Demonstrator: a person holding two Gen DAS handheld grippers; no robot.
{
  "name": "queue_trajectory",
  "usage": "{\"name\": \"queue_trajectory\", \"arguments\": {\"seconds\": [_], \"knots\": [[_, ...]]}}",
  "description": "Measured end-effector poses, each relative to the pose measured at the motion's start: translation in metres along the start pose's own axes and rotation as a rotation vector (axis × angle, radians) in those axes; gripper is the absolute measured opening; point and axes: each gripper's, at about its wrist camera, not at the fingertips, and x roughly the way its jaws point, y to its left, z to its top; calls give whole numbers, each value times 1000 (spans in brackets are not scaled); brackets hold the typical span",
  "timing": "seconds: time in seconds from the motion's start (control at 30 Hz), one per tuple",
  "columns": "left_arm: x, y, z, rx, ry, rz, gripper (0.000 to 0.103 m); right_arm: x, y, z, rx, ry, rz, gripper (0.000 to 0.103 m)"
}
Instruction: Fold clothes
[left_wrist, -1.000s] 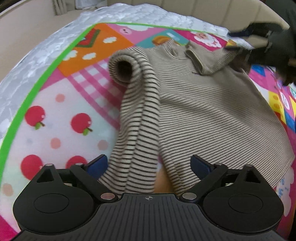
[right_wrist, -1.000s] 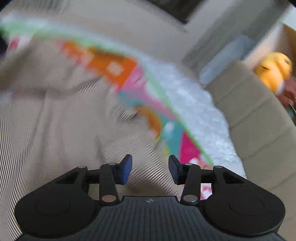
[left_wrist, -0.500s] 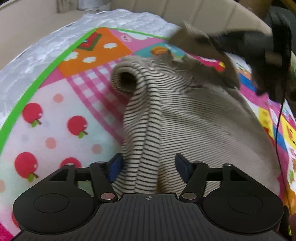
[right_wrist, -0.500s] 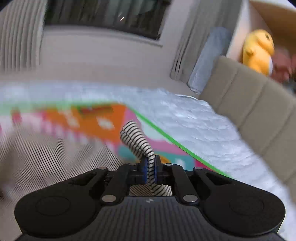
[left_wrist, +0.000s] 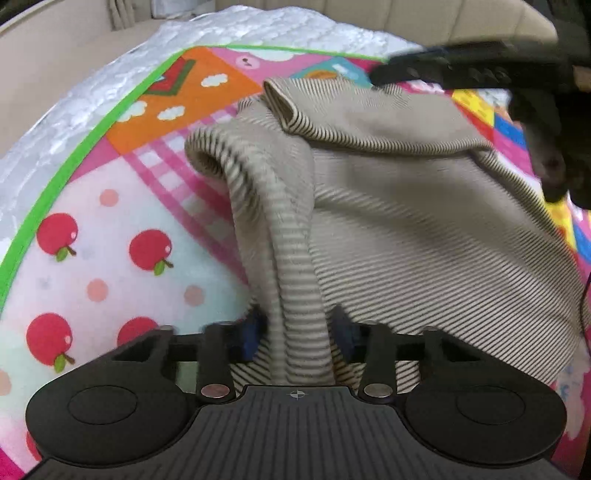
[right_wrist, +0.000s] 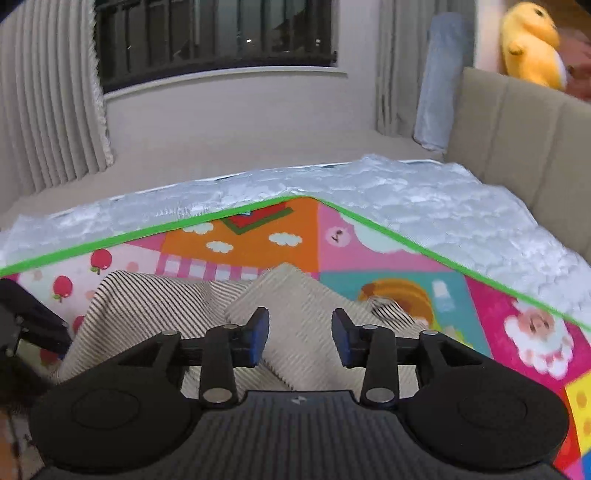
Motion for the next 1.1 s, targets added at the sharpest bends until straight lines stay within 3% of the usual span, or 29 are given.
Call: {"name": "queue_trajectory", "arguments": {"seconds": [0.1,0.2,0.3,0.37,0.47,0.5,0.57,0.63,0.73,0.8,0.83,0.9,0.93,0.97,1.1], "knots": [[-26,16,18,-172,-80,-153,21,-17,-14,-12,83,32,30,42],[-53,27,39,-305,-186,-258,20,-32,-29,-24,185,71,74,53],[-73,29,59,-386,-282,-301,14,-37,-43,-45,414,152,202,57],[-73,28,64,-409,-286,-294,13,-36,-47,-59,566,208,278,57],[-70,28,71,-438,-280,-276,21,-33,-37,-70,594,253,297,57],[-66,26,68,-438,-255,-249,28,-33,-32,-72,575,261,292,57],[-57,21,58,-431,-185,-180,62,-35,-23,-69,467,255,251,57],[-46,17,46,-425,-109,-125,74,-37,-19,-67,424,246,245,57],[-23,10,27,-436,33,-130,86,-39,-18,-67,420,246,253,57],[-2,9,17,-466,118,-131,87,-39,-17,-68,419,253,250,57],[8,8,13,-482,148,-131,84,-38,-17,-69,420,256,248,57],[19,6,8,-504,163,-146,57,-38,-18,-71,430,263,243,57],[21,5,8,-506,158,-146,31,-39,-19,-72,445,268,247,57],[19,4,9,-499,138,-148,16,-40,-20,-73,473,274,257,57],[-6,22,21,-609,9,-256,15,-44,-25,-77,599,301,308,57]]}}
